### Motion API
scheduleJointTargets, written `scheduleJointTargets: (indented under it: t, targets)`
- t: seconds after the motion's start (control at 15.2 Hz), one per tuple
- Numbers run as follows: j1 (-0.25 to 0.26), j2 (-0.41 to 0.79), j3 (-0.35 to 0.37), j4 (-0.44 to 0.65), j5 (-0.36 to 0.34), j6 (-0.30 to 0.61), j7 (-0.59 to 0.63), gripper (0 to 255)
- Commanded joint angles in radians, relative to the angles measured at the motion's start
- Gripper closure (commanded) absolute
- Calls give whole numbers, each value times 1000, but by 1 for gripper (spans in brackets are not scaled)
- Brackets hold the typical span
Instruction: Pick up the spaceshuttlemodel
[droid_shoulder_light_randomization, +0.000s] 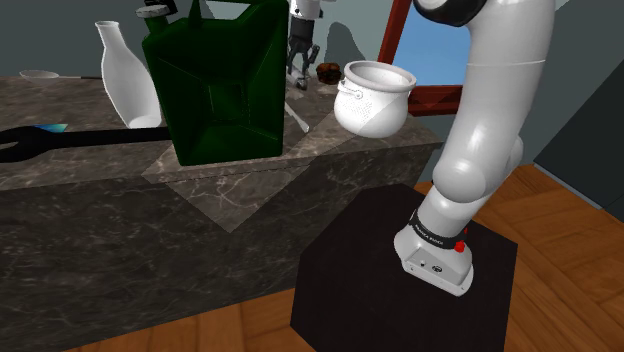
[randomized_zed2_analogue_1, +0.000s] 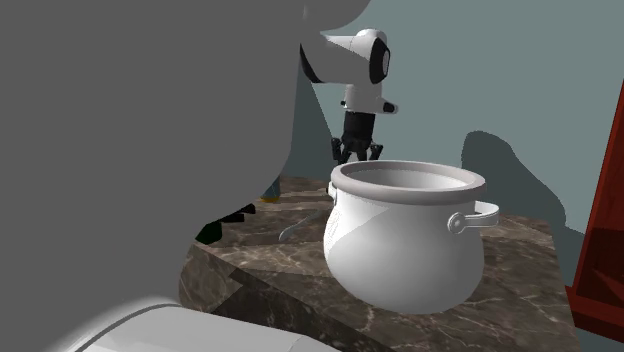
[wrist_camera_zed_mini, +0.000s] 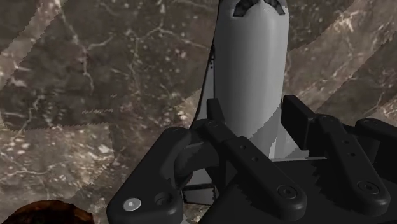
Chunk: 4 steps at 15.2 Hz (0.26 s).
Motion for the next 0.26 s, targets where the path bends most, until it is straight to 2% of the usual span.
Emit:
scheduleJointTargets:
  t: [0.0, 0.2]
  targets:
    - [-1, -2, 0, 25, -1, -26, 2, 255]
    - [-1, -3, 0, 39, -1, -41, 4, 255]
